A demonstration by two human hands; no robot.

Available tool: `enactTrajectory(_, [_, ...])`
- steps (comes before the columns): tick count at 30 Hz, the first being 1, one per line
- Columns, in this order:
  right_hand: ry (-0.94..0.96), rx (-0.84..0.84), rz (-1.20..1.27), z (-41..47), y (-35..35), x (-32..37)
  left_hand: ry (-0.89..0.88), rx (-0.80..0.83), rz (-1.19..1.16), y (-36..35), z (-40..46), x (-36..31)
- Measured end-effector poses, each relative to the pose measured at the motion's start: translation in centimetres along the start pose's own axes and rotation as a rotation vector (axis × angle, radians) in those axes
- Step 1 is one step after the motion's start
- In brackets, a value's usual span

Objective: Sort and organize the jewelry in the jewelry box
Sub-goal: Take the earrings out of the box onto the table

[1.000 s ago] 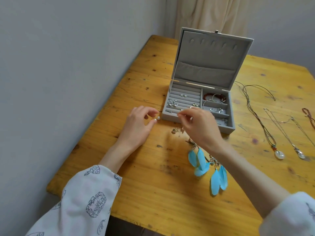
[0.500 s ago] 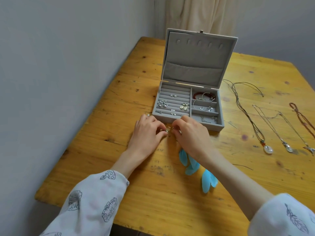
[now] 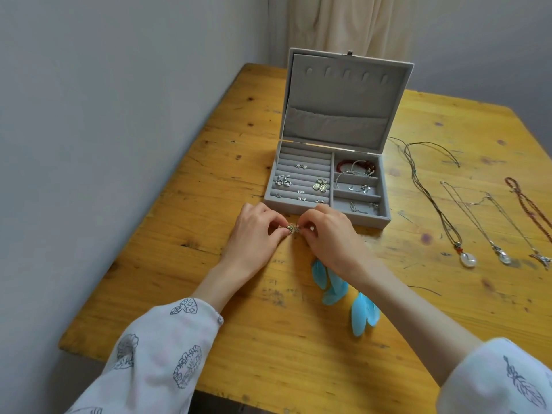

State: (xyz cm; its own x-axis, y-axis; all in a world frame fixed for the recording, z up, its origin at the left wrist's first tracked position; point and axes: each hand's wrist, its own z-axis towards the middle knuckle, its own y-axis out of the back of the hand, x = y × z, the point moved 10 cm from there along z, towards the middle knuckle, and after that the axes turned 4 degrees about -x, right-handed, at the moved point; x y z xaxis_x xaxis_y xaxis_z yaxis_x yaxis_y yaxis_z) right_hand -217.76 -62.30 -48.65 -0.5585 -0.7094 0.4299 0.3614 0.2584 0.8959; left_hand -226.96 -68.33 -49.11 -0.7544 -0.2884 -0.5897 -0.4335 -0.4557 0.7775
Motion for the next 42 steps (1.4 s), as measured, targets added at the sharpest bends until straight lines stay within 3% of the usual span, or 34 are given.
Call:
enactTrajectory(17, [-0.073, -0.109, 0.032, -0.3, 0.8, -0.8, -0.011, -0.001, -0.002, 0.0, -0.1, -0.4])
enactTrajectory(24, [-0.096, -0.104, -0.007, -0.4, 0.9, -1.1, -0.045, 0.069, 0.042, -1.0, 0.1, -1.3])
enactTrajectory(42, [-0.12, -0.111, -0.002, -0.8, 1.2, -1.8, -0.055, 0.056, -0.152, 0.3, 0.2, -1.5])
